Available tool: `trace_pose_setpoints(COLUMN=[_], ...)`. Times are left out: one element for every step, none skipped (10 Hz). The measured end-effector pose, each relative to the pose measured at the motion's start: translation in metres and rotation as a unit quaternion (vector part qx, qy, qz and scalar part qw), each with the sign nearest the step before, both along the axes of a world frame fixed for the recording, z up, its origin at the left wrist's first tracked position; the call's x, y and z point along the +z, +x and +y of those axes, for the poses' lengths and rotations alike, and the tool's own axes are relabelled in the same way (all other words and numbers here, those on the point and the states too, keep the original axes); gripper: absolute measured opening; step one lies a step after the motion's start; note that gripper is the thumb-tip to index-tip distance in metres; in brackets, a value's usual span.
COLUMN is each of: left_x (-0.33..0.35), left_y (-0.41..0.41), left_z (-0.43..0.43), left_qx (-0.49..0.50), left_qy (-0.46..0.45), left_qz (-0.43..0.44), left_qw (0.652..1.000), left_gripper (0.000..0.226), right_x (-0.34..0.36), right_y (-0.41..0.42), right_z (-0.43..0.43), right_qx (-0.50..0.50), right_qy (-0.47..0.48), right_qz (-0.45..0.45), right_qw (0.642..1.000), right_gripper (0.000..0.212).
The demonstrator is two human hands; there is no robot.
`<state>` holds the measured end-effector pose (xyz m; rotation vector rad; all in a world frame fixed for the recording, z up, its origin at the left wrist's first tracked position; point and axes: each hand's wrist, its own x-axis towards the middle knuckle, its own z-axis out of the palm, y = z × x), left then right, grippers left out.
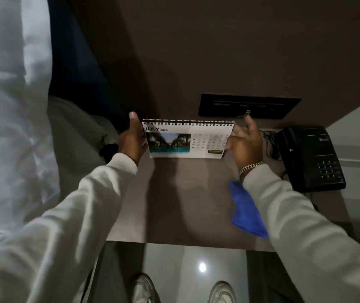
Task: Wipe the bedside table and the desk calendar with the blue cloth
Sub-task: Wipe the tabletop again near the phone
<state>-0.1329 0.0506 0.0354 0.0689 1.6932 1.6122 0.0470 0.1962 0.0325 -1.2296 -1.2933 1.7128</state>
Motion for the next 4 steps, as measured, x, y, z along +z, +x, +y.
trace_pose_setpoints(left_x=[0.006, 0.006, 0.006, 0.04], left_y=[-0.013, -0.025, -0.031, -0.026], left_z=[0.013, 0.021, 0.016, 0.014], left_qx=[0.003, 0.016, -0.022, -0.053], left_qy=[-0.002, 0.002, -0.056, -0.107], left_qz=[0.001, 0.033, 0.071, 0.227], left_qw=[1.0, 0.999, 0.996, 0.967], left_gripper=[0.06, 0.049, 0.056, 0.063], right_x=[-0.003, -0.007, 0.0, 0.044], right_y=[-0.015, -0.023, -0.024, -0.01], right_z=[0.011, 0.014, 0.006, 0.0], right_qx=[0.007, 0.003, -0.003, -0.088], right_qy=[0.012, 0.023, 0.028, 0.055], right_qz=[0.011, 0.029, 0.016, 0.032], right_qw=[1.0, 0.999, 0.999, 0.994], right_gripper=[0.087, 0.092, 0.093, 0.083])
